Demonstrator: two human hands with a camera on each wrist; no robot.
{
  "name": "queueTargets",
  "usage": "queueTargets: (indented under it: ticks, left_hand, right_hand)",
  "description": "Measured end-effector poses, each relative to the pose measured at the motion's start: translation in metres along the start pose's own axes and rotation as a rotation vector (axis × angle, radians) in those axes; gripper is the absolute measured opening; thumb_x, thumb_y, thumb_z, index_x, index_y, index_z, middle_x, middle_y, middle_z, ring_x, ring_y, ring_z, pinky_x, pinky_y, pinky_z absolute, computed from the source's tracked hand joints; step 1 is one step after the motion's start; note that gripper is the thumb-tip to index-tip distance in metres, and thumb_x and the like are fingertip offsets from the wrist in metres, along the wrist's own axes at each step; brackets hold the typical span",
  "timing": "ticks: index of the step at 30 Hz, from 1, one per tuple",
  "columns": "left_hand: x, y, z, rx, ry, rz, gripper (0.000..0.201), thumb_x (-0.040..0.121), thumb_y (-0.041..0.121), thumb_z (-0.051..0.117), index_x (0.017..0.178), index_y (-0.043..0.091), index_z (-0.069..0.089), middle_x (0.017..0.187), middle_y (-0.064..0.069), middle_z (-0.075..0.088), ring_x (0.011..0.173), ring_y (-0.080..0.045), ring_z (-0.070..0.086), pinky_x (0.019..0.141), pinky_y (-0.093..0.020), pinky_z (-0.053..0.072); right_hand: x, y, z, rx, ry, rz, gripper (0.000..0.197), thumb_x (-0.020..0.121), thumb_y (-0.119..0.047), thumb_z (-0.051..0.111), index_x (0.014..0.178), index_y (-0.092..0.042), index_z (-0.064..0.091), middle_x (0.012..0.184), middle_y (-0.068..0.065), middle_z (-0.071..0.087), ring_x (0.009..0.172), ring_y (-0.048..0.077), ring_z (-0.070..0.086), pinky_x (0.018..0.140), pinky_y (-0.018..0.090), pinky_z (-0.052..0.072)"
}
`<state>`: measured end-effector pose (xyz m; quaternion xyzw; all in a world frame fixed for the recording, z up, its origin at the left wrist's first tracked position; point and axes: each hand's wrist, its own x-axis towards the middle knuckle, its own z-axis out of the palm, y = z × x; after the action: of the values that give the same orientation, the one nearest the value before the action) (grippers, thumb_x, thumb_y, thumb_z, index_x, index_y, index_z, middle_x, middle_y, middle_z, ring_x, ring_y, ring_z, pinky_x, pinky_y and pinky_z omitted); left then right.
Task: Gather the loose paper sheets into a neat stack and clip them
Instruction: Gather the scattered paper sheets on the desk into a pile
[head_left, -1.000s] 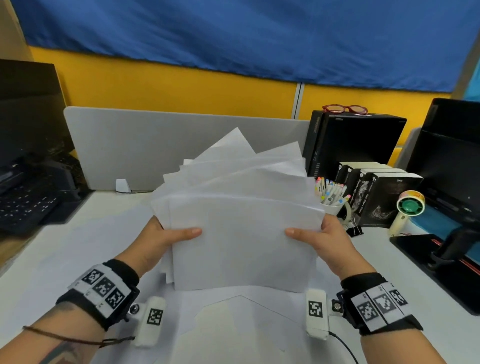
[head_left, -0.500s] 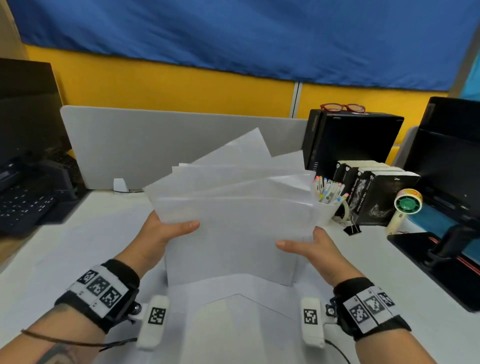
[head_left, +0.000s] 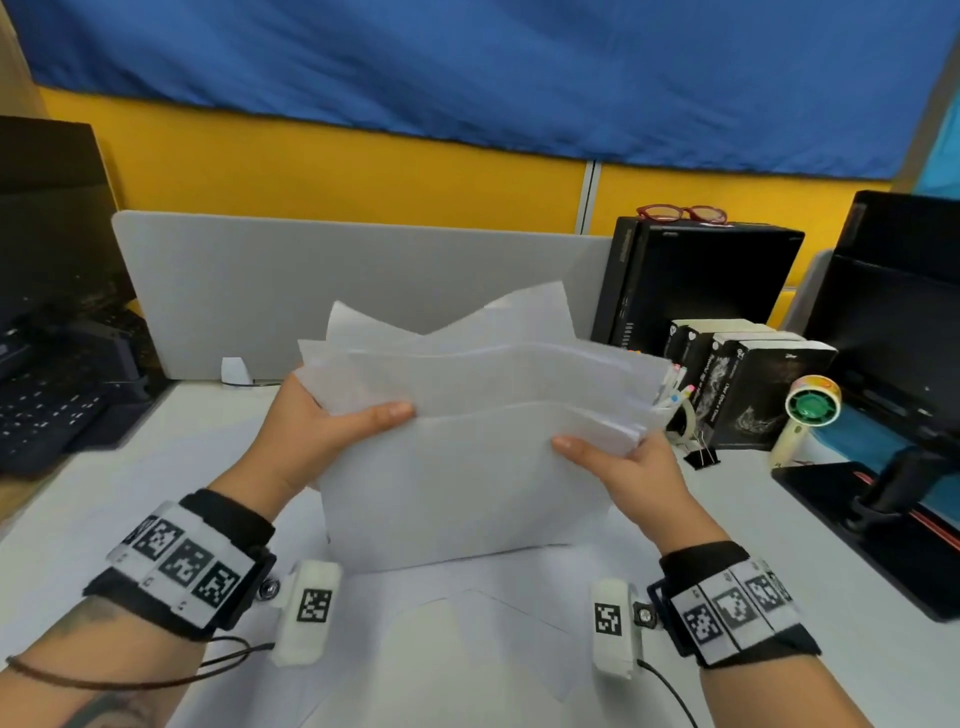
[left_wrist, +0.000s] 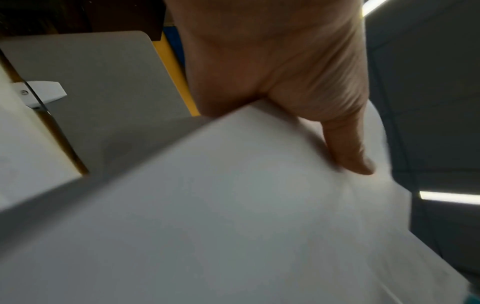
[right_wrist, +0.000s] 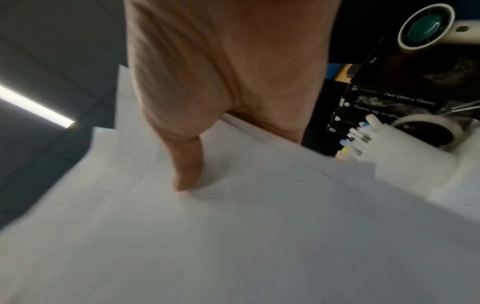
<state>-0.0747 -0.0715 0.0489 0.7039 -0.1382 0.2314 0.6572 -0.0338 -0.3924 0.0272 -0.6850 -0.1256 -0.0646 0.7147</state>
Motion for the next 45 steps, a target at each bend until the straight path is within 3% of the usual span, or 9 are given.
queueTargets:
  ticks: [4,8,11,15,19,24,30,34,45]
  left_hand:
    - [-0.013,-0.023,-0.002,-0.064,0.085,-0.162,0.115,0.043,0.036,0.099,0.143,0.027,0.044,0.128,0.005,0.07,0.112,-0.012,0.072,0.086,-0.035,0.061]
    - [-0.033,-0.047,0.008,-0.028,0.093,-0.32,0.091,0.043,0.038,0.103,0.125,0.017,0.067,0.117,-0.002,0.079,0.106,-0.023,0.076,0.083,-0.035,0.064]
    - [-0.028,-0.035,0.012,-0.028,0.134,-0.246,0.057,0.068,0.021,0.092,0.121,0.021,0.069,0.115,0.003,0.079,0.107,-0.017,0.075,0.09,-0.033,0.062]
    - [-0.017,-0.023,0.003,0.007,0.003,-0.245,0.086,0.071,0.022,0.092,0.144,0.032,0.047,0.132,0.012,0.069,0.118,-0.006,0.068,0.096,-0.031,0.057]
    - [-0.02,-0.03,0.002,0.07,0.109,-0.267,0.084,0.059,0.047,0.097,0.133,0.03,0.06,0.128,0.007,0.071,0.115,-0.014,0.07,0.091,-0.035,0.059]
    - [-0.029,-0.035,0.016,0.007,0.121,-0.234,0.08,0.069,0.024,0.09,0.14,0.027,0.052,0.133,0.006,0.07,0.121,-0.014,0.068,0.098,-0.042,0.057]
    - [-0.03,-0.038,0.016,-0.038,0.123,-0.28,0.091,0.065,0.036,0.096,0.143,0.026,0.05,0.133,0.003,0.069,0.121,-0.017,0.068,0.102,-0.046,0.056]
    - [-0.024,-0.029,0.018,-0.065,0.168,-0.225,0.047,0.089,0.012,0.076,0.133,0.02,0.062,0.122,0.005,0.076,0.111,-0.013,0.073,0.094,-0.033,0.06]
    - [-0.024,-0.021,0.023,-0.013,0.187,-0.105,0.051,0.094,0.003,0.069,0.139,0.02,0.053,0.127,0.009,0.071,0.112,-0.002,0.07,0.09,-0.02,0.059]
  right_hand:
    - [0.003,0.017,-0.003,0.088,0.03,0.122,0.037,0.079,-0.007,0.081,0.115,-0.007,0.069,0.107,0.011,0.077,0.099,0.029,0.074,0.09,0.046,0.058]
    - [0.003,0.032,0.002,0.047,0.059,0.129,0.051,0.074,-0.013,0.087,0.119,-0.007,0.064,0.11,0.01,0.075,0.101,0.028,0.073,0.089,0.046,0.059]
    - [0.004,0.016,0.006,0.077,0.095,0.066,0.037,0.079,-0.013,0.083,0.112,-0.012,0.067,0.107,0.006,0.077,0.098,0.023,0.074,0.086,0.04,0.059]
    - [0.005,0.004,0.002,0.065,-0.007,0.025,0.05,0.076,-0.011,0.084,0.123,-0.012,0.066,0.112,0.007,0.076,0.103,0.024,0.073,0.087,0.041,0.058]
    - [0.003,0.012,0.006,0.068,0.005,0.079,0.039,0.078,-0.005,0.081,0.116,-0.007,0.07,0.108,0.009,0.077,0.102,0.028,0.073,0.092,0.045,0.057]
    - [0.005,0.011,0.012,0.133,0.065,0.046,0.031,0.084,-0.001,0.075,0.114,-0.009,0.07,0.104,0.009,0.077,0.096,0.029,0.075,0.081,0.04,0.06]
    - [0.007,0.02,0.001,0.098,0.03,0.072,0.045,0.078,0.003,0.078,0.119,-0.011,0.067,0.11,0.01,0.076,0.104,0.032,0.072,0.089,0.046,0.058]
    - [0.006,0.012,0.0,0.232,0.024,0.034,0.038,0.088,0.004,0.065,0.123,-0.01,0.063,0.113,0.011,0.075,0.101,0.027,0.073,0.082,0.035,0.06]
    - [0.005,-0.003,0.01,0.188,0.076,-0.112,0.047,0.088,0.01,0.064,0.129,-0.011,0.055,0.112,0.007,0.073,0.099,0.02,0.073,0.081,0.031,0.06]
